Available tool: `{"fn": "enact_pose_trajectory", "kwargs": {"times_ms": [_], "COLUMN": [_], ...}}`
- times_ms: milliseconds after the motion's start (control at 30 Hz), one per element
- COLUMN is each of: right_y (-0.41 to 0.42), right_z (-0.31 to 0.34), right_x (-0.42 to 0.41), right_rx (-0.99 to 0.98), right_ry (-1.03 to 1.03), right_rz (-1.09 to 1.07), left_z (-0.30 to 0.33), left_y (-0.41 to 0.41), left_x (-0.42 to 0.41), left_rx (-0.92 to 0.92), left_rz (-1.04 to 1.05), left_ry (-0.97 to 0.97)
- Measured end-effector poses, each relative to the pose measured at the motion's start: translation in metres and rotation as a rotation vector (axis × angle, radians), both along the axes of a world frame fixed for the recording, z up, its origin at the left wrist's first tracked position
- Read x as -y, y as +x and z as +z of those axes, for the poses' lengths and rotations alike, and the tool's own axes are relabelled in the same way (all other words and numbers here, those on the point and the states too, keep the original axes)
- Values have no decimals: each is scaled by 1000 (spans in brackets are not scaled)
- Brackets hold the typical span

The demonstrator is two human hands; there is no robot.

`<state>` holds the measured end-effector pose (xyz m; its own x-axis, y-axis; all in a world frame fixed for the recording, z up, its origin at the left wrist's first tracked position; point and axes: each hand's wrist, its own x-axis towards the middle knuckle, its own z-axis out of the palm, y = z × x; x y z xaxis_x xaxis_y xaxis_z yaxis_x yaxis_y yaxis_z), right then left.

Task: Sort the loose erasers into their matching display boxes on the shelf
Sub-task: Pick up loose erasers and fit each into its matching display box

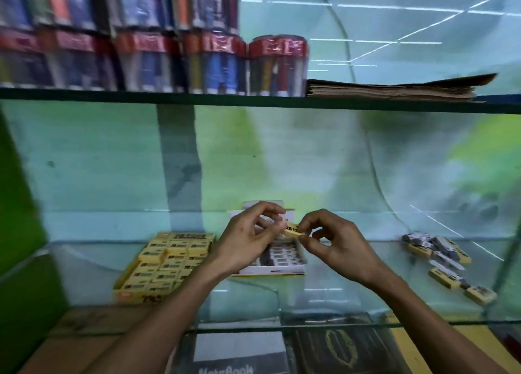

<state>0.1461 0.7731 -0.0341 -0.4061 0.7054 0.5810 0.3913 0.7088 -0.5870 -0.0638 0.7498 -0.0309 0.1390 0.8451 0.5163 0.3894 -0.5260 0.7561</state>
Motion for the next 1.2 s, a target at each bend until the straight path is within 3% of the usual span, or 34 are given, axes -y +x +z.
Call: {"fn": "enact_pose_trajectory", "kwargs": {"times_ms": [300, 600, 933, 1200], "right_y": [-105, -187, -202, -147], "right_z": [2, -6, -7, -1], "right_x": [5, 3, 2, -3], "right_rx": [140, 419, 527, 452], "right_ry": [-77, 78, 124, 225], "right_rz": [167, 186, 109, 26], "left_z": [12, 17, 21, 17], "left_y": [-97, -142, -149, -125], "left_x": [30, 49, 55, 45], "left_rx": [218, 234, 198, 207], "left_rz": [304, 408, 401, 331], "left_ry": [117, 135, 134, 104]}}
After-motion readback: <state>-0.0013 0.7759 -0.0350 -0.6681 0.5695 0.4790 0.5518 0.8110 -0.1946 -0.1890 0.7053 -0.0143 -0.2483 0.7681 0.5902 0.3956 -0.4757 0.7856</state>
